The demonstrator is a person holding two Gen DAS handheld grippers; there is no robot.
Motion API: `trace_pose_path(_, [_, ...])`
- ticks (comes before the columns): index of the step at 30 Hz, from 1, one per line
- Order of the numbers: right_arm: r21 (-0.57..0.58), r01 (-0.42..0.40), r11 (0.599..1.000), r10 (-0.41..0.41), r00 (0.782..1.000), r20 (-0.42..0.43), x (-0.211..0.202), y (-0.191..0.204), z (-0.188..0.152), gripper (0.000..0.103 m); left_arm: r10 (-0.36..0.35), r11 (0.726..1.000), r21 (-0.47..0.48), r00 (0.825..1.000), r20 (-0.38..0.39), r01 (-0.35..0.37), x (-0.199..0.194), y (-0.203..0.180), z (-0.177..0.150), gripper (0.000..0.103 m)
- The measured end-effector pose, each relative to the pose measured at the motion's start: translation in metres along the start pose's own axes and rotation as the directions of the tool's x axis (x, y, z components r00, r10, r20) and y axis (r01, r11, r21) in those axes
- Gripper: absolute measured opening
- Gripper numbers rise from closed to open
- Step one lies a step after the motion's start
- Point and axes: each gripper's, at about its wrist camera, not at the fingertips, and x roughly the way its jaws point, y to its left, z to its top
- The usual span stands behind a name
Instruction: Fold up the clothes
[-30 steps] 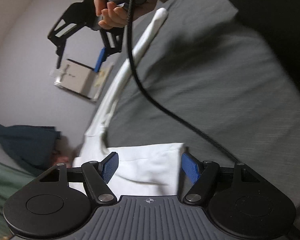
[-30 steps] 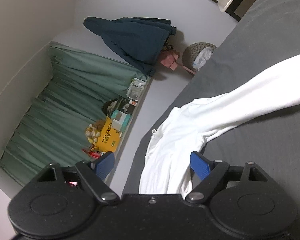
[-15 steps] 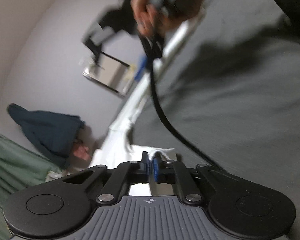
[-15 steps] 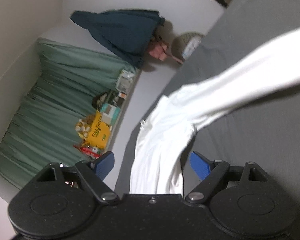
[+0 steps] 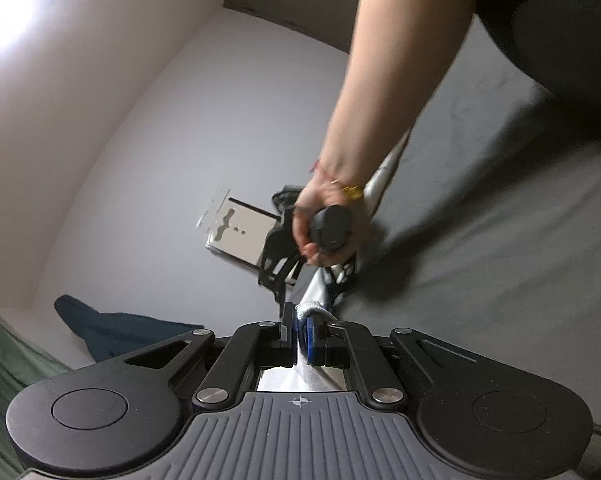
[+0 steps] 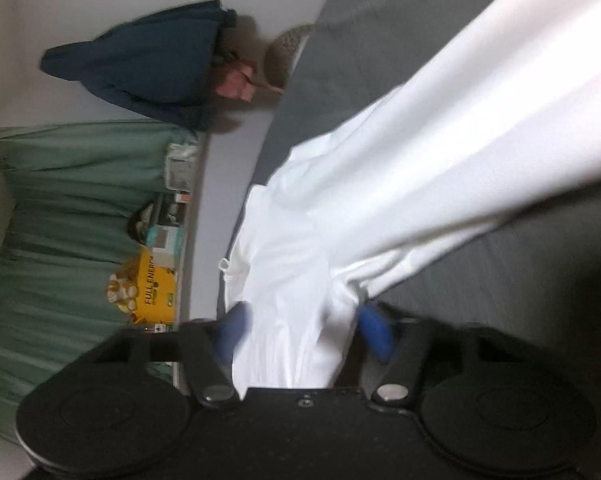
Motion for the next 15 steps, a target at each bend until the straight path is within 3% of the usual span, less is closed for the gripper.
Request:
trace_pose_path(4, [0.0, 0.076, 0.997, -0.076, 0.997, 0.027, 0.013, 0.007, 0.004, 0.039, -0.024, 0.999, 0.024, 0.999, 0.024, 0.023, -0.005, -0.002, -0.002, 0.004])
trace_pose_path(6, [-0.047, 0.12, 0.992, -0.116, 0.99, 0.074, 0.013, 0.01, 0.005, 0.016, -0.043, 0.998, 0.05, 0.998, 0.045, 0.041, -0.005, -0.004, -0.003, 0.004])
trace_pose_path(10, [-0.127, 0.163, 0.978, -0.139, 0.974, 0.178, -0.005, 0.017, 0.01, 0.007, -0.094, 0.991, 0.108, 0.991, 0.095, 0.083, -0.003, -0.013, -0.007, 0.004])
trace_pose_path(15, [-0.207, 0.245, 0.947, -0.207, 0.959, 0.192, -0.008, 0.026, 0.021, 0.006, -0.212, 0.97, 0.146, 0.968, 0.136, 0.192, 0.017, -0.034, -0.009, 0.004])
